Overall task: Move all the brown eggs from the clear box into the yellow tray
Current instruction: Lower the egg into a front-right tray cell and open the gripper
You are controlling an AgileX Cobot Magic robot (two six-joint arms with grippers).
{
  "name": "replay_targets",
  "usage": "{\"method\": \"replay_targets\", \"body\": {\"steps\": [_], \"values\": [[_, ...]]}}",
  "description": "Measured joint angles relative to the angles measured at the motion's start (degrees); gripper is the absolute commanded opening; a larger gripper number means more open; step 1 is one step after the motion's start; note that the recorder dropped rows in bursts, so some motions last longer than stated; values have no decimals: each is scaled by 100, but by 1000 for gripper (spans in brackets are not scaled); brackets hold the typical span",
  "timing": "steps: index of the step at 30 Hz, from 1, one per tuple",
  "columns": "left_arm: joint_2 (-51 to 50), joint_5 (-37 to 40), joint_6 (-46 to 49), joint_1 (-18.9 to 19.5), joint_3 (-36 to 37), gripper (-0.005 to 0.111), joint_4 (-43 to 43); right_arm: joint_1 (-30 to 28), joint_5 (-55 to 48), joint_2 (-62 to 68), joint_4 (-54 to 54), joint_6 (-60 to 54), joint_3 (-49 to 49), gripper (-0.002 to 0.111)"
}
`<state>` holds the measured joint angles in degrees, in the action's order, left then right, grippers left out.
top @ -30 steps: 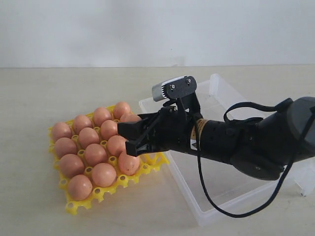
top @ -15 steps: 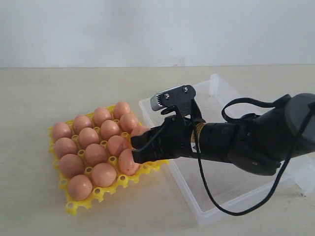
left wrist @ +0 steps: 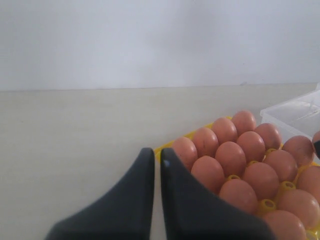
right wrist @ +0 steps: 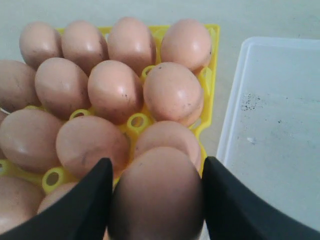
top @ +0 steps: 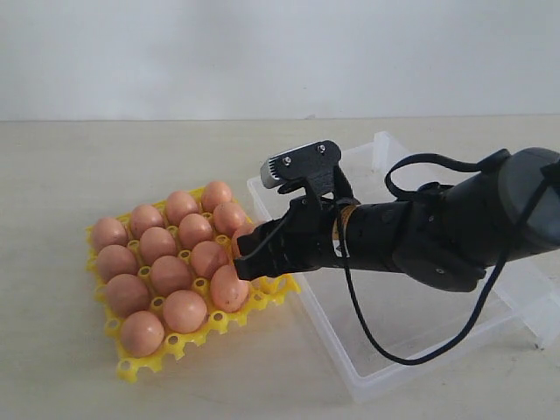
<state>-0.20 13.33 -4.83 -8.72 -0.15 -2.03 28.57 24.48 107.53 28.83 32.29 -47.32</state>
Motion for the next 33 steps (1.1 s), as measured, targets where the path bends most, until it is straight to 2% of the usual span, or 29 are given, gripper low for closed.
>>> {"method": "replay_targets", "body": {"steps": [5, 11, 15, 33], "values": [[0, 0, 0, 0, 0, 4, 0, 0, 0, 0, 25, 0, 0, 3], [0, 0, 0, 0, 0, 4, 0, 0, 0, 0, 36, 35, 0, 40], [0, 0, 0, 0, 0, 4, 0, 0, 0, 0, 36, 57, 0, 54], [0, 0, 0, 0, 0, 4, 0, 0, 23, 0, 36, 70, 0, 55]]}}
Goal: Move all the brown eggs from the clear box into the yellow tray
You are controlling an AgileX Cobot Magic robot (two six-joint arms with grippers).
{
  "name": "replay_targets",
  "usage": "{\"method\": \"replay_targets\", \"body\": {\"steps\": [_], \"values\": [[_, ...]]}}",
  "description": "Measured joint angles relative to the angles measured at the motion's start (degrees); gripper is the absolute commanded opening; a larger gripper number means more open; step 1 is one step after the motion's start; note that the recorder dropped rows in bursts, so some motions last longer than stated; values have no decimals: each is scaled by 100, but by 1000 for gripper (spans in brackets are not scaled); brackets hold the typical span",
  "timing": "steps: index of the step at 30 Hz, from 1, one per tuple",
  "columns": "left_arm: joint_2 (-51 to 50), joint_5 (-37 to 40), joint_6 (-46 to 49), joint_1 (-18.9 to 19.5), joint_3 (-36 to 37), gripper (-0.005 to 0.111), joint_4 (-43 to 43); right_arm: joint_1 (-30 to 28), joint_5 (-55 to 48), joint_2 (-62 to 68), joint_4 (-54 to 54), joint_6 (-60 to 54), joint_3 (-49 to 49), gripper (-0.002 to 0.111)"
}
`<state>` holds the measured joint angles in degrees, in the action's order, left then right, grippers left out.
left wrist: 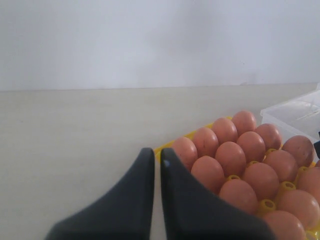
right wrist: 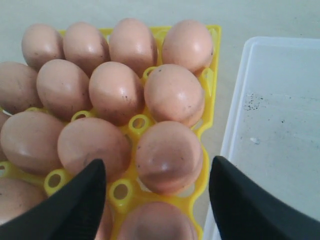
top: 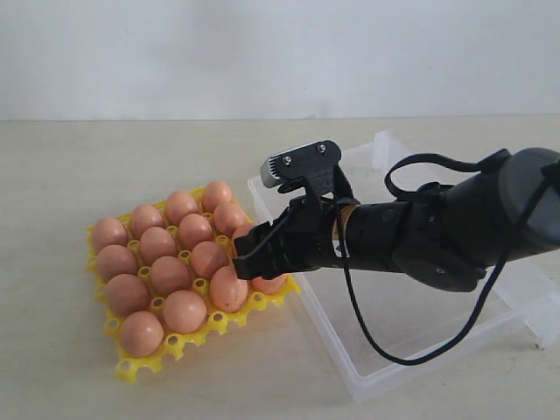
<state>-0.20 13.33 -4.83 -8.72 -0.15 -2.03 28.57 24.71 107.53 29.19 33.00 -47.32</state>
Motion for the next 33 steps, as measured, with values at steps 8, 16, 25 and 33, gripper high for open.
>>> {"method": "replay_targets", "body": {"steps": [8, 16, 25, 33], "values": [[0, 0, 0, 0, 0, 4, 0, 0, -85, -155, 0, 3, 0, 16], [0, 0, 0, 0, 0, 4, 0, 0, -509, -1242, -11, -1120, 0, 0], [0, 0, 0, 0, 0, 4, 0, -1229, -2194, -2348, -399, -5490, 0, 0], [0, 0, 0, 0, 0, 4, 0, -2413, -3897, -3636, -1657, -2668, 0, 0]]}}
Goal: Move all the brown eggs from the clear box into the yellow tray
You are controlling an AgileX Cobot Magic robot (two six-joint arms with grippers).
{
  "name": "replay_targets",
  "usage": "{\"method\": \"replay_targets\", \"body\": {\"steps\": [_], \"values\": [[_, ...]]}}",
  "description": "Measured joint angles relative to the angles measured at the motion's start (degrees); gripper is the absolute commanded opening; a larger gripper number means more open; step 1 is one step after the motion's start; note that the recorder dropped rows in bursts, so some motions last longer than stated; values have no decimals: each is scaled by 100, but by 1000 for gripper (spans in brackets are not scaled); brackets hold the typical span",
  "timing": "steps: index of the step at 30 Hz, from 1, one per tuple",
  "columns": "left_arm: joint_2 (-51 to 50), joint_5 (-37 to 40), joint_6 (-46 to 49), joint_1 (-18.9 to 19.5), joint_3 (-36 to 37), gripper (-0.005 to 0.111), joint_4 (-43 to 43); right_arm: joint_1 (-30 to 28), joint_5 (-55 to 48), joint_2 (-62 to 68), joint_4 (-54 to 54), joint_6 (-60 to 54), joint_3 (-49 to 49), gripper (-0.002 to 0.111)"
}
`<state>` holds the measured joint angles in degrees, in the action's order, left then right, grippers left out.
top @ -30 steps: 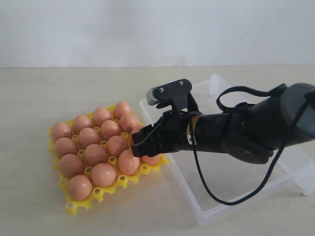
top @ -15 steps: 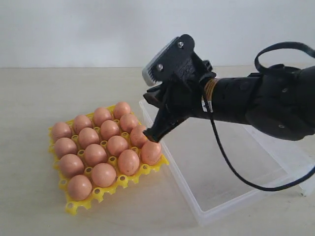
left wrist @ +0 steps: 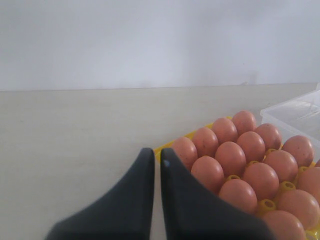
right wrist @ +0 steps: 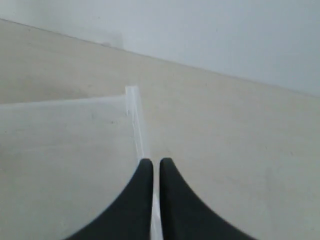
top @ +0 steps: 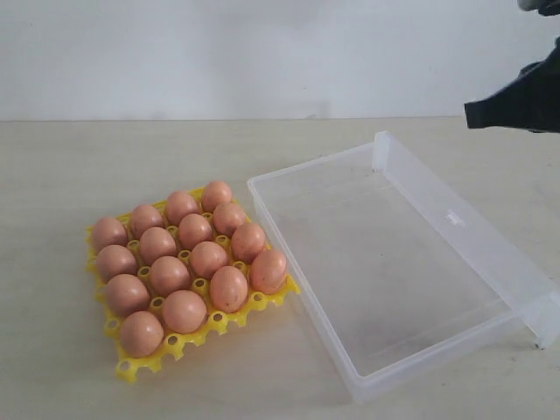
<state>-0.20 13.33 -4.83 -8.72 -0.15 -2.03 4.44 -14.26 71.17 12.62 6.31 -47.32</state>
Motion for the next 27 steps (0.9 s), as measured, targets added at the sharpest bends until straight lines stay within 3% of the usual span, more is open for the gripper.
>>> {"method": "replay_targets", "body": {"steps": [9, 17, 27], "values": [[0, 0, 0, 0, 0, 4, 0, 0, -2253, -1424, -867, 256, 0, 0], [0, 0, 0, 0, 0, 4, 0, 0, -2511, -2862, -1262, 429, 0, 0], [0, 0, 0, 0, 0, 4, 0, 0, -2515, -3727, -1262, 440, 0, 0]]}}
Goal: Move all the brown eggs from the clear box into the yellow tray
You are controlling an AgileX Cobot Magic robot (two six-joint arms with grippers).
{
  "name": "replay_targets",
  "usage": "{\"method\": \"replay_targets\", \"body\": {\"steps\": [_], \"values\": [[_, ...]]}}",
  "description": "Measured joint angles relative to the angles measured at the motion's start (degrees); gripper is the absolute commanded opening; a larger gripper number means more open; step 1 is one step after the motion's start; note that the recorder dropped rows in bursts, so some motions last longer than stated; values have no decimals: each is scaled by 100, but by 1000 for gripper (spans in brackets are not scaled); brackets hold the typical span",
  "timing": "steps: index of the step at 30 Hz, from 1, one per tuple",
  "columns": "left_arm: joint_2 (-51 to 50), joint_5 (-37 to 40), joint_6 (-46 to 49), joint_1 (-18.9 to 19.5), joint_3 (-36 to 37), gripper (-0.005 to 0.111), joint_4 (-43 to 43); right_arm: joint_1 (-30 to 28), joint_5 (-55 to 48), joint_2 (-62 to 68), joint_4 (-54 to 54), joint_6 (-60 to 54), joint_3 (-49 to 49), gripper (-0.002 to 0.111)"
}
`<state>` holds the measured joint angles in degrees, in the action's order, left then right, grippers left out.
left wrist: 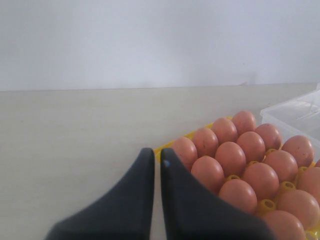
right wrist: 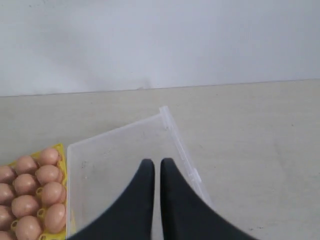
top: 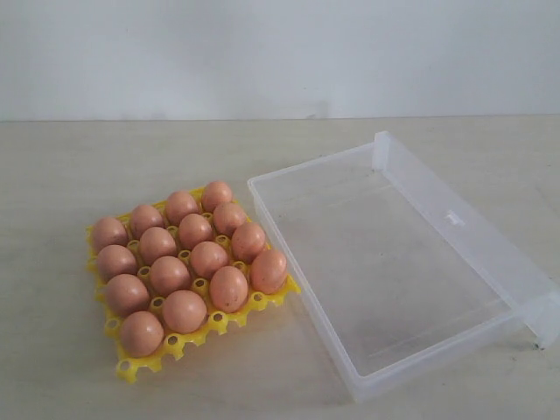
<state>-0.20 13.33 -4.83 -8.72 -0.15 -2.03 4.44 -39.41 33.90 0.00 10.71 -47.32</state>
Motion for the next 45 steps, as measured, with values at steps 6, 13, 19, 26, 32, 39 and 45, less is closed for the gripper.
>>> {"method": "replay_targets", "body": {"steps": [6, 13, 19, 26, 32, 39, 45], "values": [[0, 0, 0, 0, 0, 4, 0, -12, 1143, -341, 128, 0, 492, 0], [0, 0, 0, 0, 0, 4, 0, -35, 5128, -1647, 172, 0, 2880, 0], [0, 0, 0, 0, 0, 4, 0, -35, 5924, -3170, 185, 0, 4538, 0], [0, -12, 0, 0, 0, 4, 0, -35, 4591, -3365, 185, 0, 4687, 0], [0, -12, 0, 0, 0, 4, 0, -35, 2460, -3367, 185, -10, 4696, 0], [0, -12, 0, 0, 0, 4, 0, -35, 1689, -3367, 185, 18, 4737, 0], [0, -12, 0, 0, 0, 4, 0, -35, 1666, -3367, 185, 7, 4737, 0]]}}
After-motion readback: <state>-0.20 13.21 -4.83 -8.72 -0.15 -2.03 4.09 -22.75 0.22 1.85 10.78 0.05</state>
